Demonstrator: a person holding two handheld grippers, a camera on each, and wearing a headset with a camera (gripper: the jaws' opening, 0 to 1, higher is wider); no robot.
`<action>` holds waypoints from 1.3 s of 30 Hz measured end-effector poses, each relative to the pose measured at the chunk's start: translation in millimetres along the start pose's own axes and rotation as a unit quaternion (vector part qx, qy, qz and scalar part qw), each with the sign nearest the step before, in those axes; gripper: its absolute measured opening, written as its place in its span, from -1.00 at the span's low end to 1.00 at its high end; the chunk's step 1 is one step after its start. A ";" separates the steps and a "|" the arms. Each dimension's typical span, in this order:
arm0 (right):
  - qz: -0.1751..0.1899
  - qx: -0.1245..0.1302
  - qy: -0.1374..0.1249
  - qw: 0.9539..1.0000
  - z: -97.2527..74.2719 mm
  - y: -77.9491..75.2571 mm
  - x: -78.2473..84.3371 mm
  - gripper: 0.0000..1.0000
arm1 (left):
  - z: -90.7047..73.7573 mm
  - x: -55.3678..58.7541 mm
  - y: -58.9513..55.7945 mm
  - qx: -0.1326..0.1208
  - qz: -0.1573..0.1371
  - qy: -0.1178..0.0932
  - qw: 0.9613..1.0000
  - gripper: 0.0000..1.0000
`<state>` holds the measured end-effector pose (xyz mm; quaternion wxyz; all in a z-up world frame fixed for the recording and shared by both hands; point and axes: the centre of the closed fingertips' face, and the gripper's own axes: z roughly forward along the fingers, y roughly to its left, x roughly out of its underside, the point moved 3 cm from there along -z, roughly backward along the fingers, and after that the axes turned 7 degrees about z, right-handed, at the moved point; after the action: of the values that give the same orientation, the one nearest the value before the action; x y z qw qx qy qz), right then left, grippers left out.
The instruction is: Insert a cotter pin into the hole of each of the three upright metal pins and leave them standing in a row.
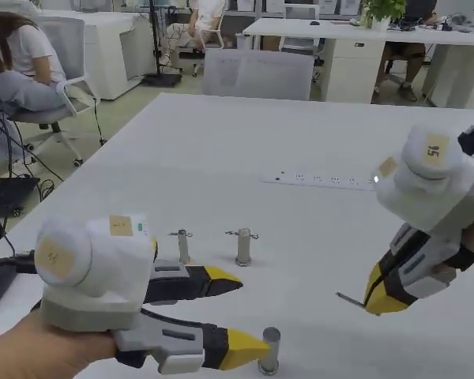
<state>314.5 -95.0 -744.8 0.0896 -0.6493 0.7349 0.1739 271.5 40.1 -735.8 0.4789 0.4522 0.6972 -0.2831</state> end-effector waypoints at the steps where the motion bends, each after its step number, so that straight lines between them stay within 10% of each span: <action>1: -0.003 -0.006 0.002 1.000 1.1 4.6 -2.5 -0.96 | 0.8 -0.6 -1.0 0.003 0.000 -0.001 1.000 -0.07; 21: -0.046 -0.054 0.054 0.996 9.2 45.8 -19.7 -0.95 | 27.4 -9.9 -35.6 0.062 0.080 -0.005 0.995 -0.49; 39: -0.052 -0.089 0.081 0.991 10.5 59.3 -21.7 -0.95 | 46.3 -12.4 -51.7 0.093 0.189 0.005 0.977 -0.89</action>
<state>258.2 -65.4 -738.4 -0.0192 -0.7036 0.6869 0.1808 245.6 -25.0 -743.9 0.4760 0.6202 0.5719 -0.2486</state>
